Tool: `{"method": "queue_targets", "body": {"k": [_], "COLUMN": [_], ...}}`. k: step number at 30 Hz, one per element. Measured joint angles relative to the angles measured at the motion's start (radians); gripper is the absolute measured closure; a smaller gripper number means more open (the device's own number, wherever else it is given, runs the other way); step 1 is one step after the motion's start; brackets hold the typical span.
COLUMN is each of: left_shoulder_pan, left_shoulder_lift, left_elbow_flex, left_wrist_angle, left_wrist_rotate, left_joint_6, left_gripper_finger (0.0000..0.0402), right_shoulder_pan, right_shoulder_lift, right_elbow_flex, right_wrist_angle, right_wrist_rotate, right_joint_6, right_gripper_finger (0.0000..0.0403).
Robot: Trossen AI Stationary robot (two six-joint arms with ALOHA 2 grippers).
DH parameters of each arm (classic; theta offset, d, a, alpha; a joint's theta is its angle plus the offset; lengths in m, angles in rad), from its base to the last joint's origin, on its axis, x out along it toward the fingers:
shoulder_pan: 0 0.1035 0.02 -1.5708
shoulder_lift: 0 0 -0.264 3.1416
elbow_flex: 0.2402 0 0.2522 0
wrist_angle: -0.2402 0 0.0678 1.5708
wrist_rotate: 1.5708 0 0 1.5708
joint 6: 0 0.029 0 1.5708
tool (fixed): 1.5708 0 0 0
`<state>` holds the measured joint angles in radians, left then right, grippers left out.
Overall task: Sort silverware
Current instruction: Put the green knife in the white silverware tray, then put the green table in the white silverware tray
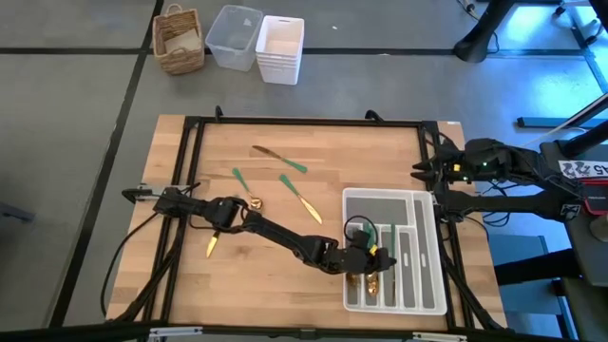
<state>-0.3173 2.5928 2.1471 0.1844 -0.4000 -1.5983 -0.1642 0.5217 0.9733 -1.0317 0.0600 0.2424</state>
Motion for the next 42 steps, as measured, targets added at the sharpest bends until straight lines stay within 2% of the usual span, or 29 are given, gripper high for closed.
{"method": "queue_targets", "body": {"k": [3, 12, 19, 30, 37, 42], "left_shoulder_pan": [0.002, 0.010, 0.025, 0.037, 0.036, 0.050], "left_shoulder_lift": [0.021, 0.057, 0.068, 0.067, 0.067, 0.065], "left_elbow_flex": [0.011, 0.024, 0.027, 0.027, 0.027, 0.026], "left_wrist_angle": [-0.016, -0.034, -0.039, -0.039, 0.035, 0.261], "left_wrist_rotate": [0.008, 0.013, 0.056, 0.079, 0.168, 0.207], "left_joint_6": [0.002, 0.020, 0.033, 0.034, 0.015, 0.122], "left_gripper_finger": [0.0359, 0.0359, 0.0357, 0.0268, 0.0267, 0.0275], "right_shoulder_pan": [0.000, 0.000, 0.000, 0.000, 0.000, 0.000], "right_shoulder_lift": [0.000, 0.001, 0.001, 0.001, 0.001, 0.001], "right_elbow_flex": [0.000, 0.000, 0.000, 0.000, 0.000, 0.000], "right_wrist_angle": [0.002, 0.003, 0.010, 0.009, 0.002, 0.003], "right_wrist_rotate": [0.035, 0.037, 0.037, 0.036, 0.035, 0.026], "right_joint_6": [-0.001, -0.004, -0.010, -0.020, -0.041, -0.041], "right_gripper_finger": [0.0279, 0.0279, 0.0279, 0.0279, 0.0279, 0.0279]}}
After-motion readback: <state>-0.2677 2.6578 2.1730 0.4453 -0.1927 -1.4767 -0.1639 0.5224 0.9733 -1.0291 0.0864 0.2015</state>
